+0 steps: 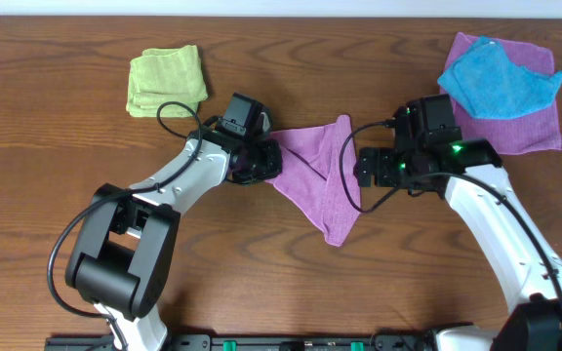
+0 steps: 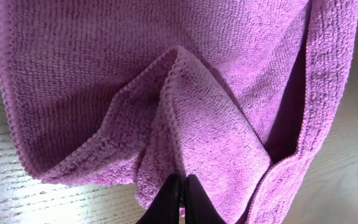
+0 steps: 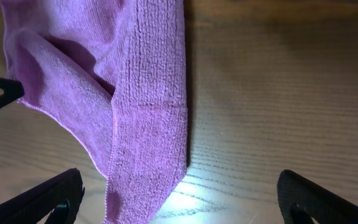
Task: Fold the cloth
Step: 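Grasp the purple cloth's left corner with the left gripper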
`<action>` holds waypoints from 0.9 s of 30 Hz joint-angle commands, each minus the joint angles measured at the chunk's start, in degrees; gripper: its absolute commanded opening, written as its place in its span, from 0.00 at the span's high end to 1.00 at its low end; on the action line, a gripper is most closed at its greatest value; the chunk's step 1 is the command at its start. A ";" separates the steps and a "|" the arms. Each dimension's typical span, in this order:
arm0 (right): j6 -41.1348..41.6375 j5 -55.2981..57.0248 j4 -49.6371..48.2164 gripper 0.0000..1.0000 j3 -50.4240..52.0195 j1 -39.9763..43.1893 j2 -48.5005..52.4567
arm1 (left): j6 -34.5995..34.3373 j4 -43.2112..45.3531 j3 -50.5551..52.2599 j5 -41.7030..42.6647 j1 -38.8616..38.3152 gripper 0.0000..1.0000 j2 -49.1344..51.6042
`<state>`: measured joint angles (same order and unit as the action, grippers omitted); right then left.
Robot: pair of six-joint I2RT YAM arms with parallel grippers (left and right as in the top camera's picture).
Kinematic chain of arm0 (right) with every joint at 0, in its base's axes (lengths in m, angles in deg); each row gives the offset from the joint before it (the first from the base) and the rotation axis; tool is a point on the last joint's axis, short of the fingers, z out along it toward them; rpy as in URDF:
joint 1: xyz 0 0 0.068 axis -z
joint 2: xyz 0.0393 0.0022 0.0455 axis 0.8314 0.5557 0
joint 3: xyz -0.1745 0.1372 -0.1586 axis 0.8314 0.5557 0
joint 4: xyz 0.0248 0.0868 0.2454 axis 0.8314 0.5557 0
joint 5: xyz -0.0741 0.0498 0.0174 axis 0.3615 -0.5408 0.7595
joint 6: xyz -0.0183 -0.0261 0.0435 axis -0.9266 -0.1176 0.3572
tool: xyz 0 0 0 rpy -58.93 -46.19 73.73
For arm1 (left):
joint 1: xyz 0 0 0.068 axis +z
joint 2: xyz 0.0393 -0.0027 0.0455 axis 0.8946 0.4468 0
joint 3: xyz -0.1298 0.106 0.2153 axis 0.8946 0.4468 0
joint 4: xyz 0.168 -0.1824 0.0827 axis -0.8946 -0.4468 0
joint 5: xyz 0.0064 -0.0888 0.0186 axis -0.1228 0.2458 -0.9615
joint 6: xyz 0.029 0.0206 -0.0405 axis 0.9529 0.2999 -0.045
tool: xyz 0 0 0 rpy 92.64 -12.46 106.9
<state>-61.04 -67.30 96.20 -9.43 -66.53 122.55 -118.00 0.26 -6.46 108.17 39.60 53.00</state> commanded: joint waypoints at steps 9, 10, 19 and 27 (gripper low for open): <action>-0.94 0.09 1.09 0.01 -0.17 0.28 -0.07 | 1.92 -2.58 -0.85 -3.48 -0.22 0.05 0.61; -0.94 0.07 1.09 0.01 -0.17 0.28 -0.07 | 1.92 -2.78 -0.85 -4.00 -0.22 0.05 0.63; -0.94 0.09 0.94 0.01 -0.17 0.28 -0.07 | 1.90 -1.18 -0.79 -4.02 -0.31 0.18 0.72; -0.94 0.09 0.70 0.01 -0.17 0.28 -0.07 | 1.84 2.19 -0.79 -2.03 -2.93 0.28 1.79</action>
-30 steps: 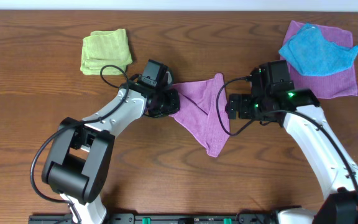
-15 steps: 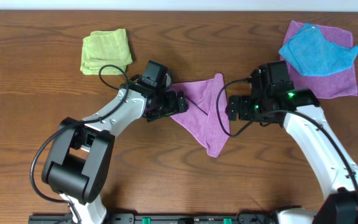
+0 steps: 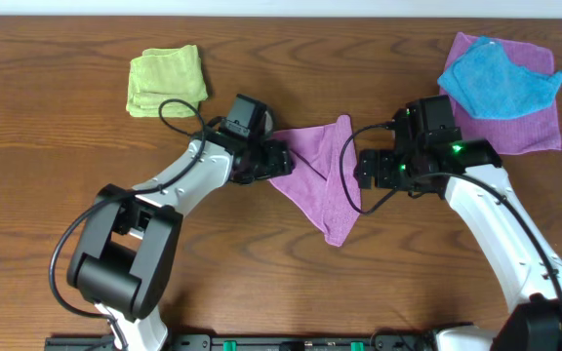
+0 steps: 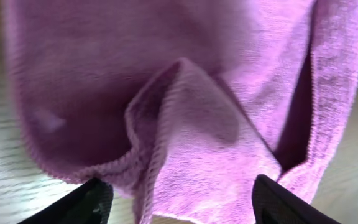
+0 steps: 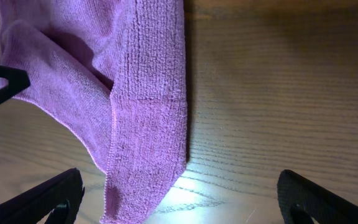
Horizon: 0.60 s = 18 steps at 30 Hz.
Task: Fold the cloth
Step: 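Grasp the purple cloth's left corner with the left gripper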
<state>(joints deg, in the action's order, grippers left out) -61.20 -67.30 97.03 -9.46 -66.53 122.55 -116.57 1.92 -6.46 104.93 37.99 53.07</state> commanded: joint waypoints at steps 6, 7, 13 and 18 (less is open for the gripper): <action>-0.79 0.09 -0.11 0.01 -0.15 0.28 -0.07 | 0.24 0.68 -0.81 1.14 -2.97 0.36 3.45; -0.79 0.09 -0.11 0.01 -0.15 0.28 -0.07 | 0.04 0.63 -0.81 0.98 -3.04 0.48 3.72; -0.79 0.09 -0.11 0.01 -0.15 0.28 -0.07 | 0.04 0.63 -0.81 0.90 -3.02 0.90 4.20; -0.81 0.07 0.26 0.01 -0.15 0.28 -0.07 | 0.04 0.48 -0.83 0.74 -2.93 0.94 4.15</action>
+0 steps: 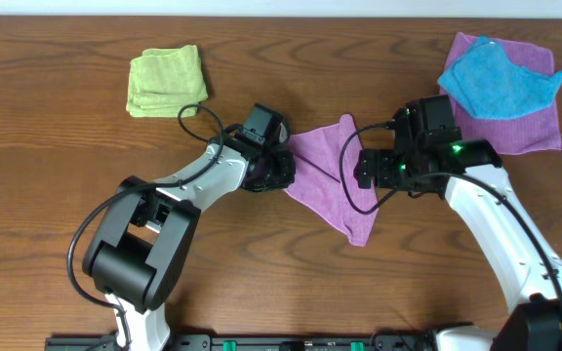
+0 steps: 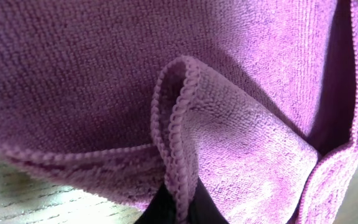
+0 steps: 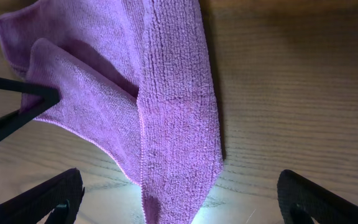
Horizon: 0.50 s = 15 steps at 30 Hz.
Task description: Fold the cloth
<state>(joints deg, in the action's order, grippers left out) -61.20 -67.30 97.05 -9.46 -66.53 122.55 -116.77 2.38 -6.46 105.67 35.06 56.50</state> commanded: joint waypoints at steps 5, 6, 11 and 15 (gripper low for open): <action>-2.38 -0.59 4.02 0.01 -0.13 -0.33 -0.07 | 0.33 -2.51 -1.57 0.63 0.50 0.94 0.48; -2.69 -0.57 4.98 0.01 -0.13 -0.68 -0.07 | 0.48 -3.23 -1.79 0.63 0.74 0.94 0.48; -4.96 -0.57 8.55 0.01 0.63 -3.48 -0.04 | 0.92 -3.93 -1.90 0.59 1.81 0.94 0.48; -4.92 -0.57 10.43 0.02 1.77 -6.95 -0.04 | 0.92 -3.72 -1.90 0.37 1.84 0.94 0.48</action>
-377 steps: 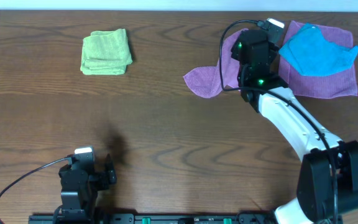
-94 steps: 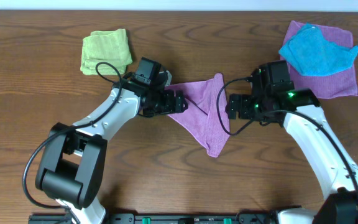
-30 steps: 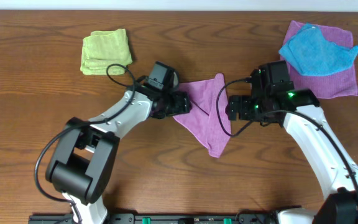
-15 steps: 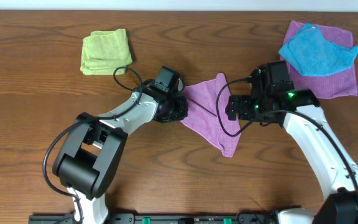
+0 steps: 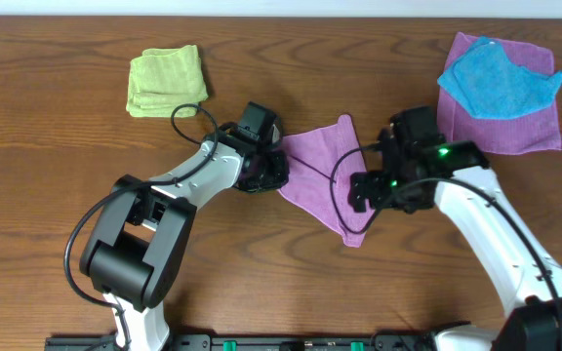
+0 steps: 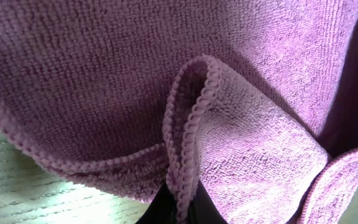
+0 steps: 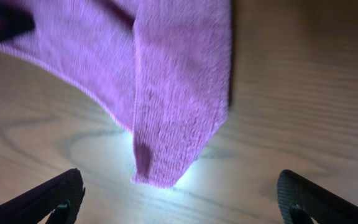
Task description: Fold the cloth
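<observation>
A purple cloth (image 5: pixel 322 174) lies rumpled in the middle of the wooden table, its lower corner pointing toward the front. My left gripper (image 5: pixel 264 175) sits at the cloth's left edge and is shut on a pinched fold of the cloth (image 6: pixel 185 149). My right gripper (image 5: pixel 364 200) hovers open over the cloth's right side. In the right wrist view the cloth's lower corner (image 7: pixel 160 168) lies between the wide-apart fingers (image 7: pixel 55 199), with nothing gripped.
A folded green cloth (image 5: pixel 167 81) lies at the back left. At the back right a blue cloth (image 5: pixel 496 78) rests on another purple cloth (image 5: pixel 530 122). Cables loop off both arms over the table.
My right gripper has moved forward and left, toward the cloth's lower corner, and stays open. The left gripper remains shut on the fold and has shifted slightly left with it.
At first my left gripper was shut on the cloth's left edge. Then it was open over the fold. After that it was shut on the fold further right, the cloth shifted. The right gripper stayed open beside the cloth, and now hangs over its lower corner.
</observation>
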`<action>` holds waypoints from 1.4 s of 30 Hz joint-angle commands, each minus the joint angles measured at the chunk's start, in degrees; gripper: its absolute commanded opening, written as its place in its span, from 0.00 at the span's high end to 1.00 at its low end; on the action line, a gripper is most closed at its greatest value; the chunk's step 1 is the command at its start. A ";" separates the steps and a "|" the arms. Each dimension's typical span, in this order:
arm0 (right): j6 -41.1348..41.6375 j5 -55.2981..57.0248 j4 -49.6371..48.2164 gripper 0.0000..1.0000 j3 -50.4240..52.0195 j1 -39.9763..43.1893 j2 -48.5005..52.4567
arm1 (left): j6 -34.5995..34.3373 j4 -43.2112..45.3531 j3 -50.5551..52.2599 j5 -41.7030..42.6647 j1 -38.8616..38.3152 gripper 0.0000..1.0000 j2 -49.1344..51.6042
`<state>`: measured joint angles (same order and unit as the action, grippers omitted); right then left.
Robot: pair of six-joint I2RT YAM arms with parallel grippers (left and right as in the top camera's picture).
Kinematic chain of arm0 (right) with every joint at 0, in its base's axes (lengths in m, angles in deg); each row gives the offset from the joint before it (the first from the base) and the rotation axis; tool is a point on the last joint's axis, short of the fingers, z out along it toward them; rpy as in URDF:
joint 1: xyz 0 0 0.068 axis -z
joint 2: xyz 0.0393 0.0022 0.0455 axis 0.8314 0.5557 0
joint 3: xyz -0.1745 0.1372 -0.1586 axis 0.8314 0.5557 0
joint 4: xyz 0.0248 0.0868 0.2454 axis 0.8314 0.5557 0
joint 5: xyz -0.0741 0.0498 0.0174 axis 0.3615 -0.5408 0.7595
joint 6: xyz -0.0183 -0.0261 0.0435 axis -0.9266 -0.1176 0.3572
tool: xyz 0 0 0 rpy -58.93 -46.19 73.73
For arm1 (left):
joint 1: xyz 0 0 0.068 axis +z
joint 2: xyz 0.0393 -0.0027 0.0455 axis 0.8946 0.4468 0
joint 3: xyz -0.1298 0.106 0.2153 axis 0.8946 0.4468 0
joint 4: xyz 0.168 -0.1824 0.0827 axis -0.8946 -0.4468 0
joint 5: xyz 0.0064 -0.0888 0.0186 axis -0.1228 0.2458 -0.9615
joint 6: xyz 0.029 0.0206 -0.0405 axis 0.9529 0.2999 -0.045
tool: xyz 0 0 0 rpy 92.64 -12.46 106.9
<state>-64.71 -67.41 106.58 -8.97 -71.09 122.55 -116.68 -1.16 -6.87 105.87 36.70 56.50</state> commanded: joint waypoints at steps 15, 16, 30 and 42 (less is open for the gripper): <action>2.86 4.59 -6.05 0.20 11.21 -14.01 2.23 | 0.79 0.09 -1.49 0.02 0.20 0.94 0.48; 2.97 5.40 -6.73 0.20 12.24 -14.01 2.51 | 0.76 0.11 -1.49 0.02 0.20 0.94 0.48; 4.31 5.84 -12.61 0.29 15.06 -14.05 3.52 | 0.74 0.46 -1.49 0.04 0.17 0.94 0.48; 4.46 5.31 -13.70 0.32 11.76 -14.51 3.52 | 0.74 0.50 -1.49 -0.22 0.17 0.94 0.50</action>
<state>-61.35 -62.01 92.59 4.53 -84.78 125.80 -116.68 -0.73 -6.87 105.87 36.72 56.50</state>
